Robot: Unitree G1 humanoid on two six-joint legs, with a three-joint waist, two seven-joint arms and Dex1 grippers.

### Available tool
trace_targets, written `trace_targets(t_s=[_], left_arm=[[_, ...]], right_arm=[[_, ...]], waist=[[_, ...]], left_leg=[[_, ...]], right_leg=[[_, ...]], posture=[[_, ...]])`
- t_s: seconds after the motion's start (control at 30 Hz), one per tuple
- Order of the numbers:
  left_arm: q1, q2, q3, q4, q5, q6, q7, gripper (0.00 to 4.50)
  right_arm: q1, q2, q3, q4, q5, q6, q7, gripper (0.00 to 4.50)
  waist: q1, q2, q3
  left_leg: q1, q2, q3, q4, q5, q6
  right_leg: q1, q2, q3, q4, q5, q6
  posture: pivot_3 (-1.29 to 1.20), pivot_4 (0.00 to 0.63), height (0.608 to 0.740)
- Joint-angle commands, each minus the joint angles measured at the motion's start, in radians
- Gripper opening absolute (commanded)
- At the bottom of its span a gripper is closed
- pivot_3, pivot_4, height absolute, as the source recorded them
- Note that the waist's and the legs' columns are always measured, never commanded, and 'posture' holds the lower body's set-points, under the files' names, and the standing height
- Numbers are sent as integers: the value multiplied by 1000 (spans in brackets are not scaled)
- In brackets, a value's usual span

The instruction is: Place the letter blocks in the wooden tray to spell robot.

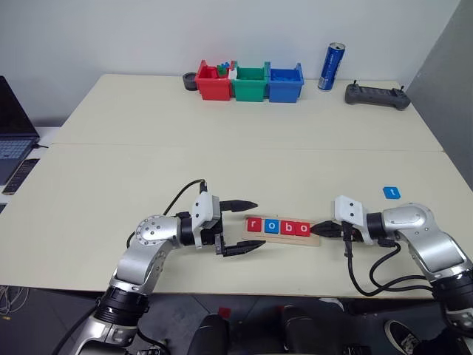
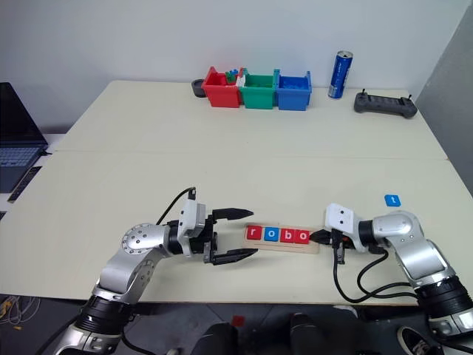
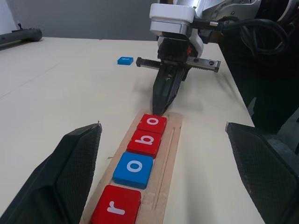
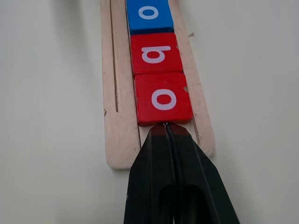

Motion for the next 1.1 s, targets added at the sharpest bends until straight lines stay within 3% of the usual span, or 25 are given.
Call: trace_targets(t_s=[0.03, 0.8, 1.1], left_arm=[[4, 13, 28, -26, -12, -13, 6, 4500], [165, 55, 91, -117, -19, -1, 79, 4500], [209, 56, 103, -140, -19, -12, 105, 4500]], right_arm=[[-29, 4, -6, -5, -4, -16, -1, 50], [-88, 38, 9, 28, 5, -13, 25, 50], [-26, -17, -79, -47, 65, 48, 22, 50]], waist=[[0, 0, 0], [1, 0, 0], [3, 0, 0]], left_leg=[[0, 0, 0, 0, 0, 0], [0, 0, 0, 0, 0, 0], [0, 0, 0, 0, 0, 0]], right_leg=[[0, 0, 0, 0, 0, 0], [0, 0, 0, 0, 0, 0], [0, 0, 0, 0, 0, 0]], posture=[[0, 150, 740], [0, 150, 740], [0, 150, 740]])
